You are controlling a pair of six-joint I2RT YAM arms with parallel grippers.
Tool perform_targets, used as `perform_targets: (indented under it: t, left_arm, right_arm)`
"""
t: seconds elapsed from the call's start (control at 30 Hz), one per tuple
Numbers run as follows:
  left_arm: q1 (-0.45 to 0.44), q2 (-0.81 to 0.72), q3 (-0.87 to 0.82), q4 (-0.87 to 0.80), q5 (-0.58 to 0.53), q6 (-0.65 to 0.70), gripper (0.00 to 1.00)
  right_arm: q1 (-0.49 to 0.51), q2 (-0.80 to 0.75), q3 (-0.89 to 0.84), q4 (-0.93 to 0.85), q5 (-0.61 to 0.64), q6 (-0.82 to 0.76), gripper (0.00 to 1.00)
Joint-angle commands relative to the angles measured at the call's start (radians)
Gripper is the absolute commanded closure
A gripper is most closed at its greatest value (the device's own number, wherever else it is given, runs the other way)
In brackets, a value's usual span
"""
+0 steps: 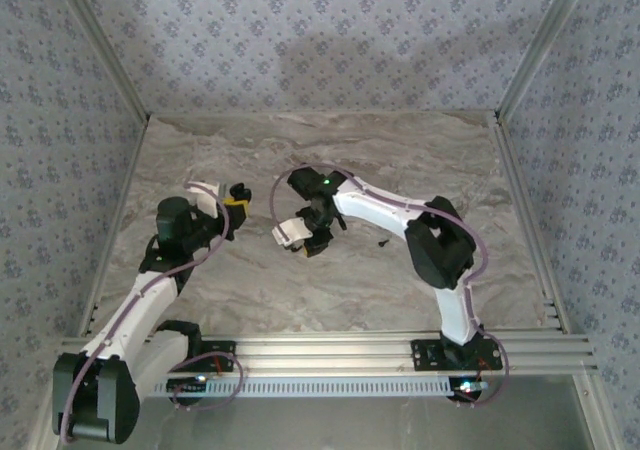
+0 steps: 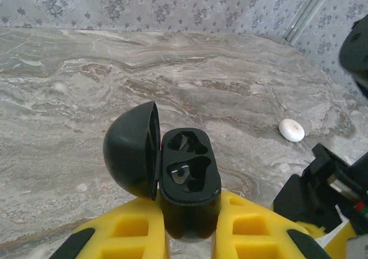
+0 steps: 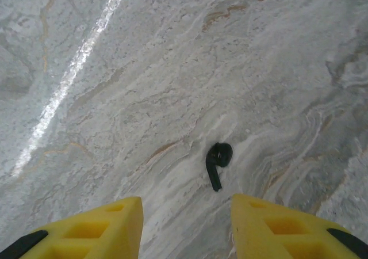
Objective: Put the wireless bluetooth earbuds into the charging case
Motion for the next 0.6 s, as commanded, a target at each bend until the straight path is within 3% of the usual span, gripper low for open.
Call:
perform_targets:
  t: [0.0, 0.57]
  left_arm:
    - [0.013, 0.010, 0.001, 0.038, -0.004, -0.015, 0.84]
    - [0.043, 0.044, 0.008, 0.044, 0.008, -0.026, 0.84]
  right_arm:
    - [0.012, 0.059, 0.072, -0.089, 0.013, -0.091, 0.54]
    - [0.009, 0.244, 0.231, -0.116, -0.020, -0.134, 0.59]
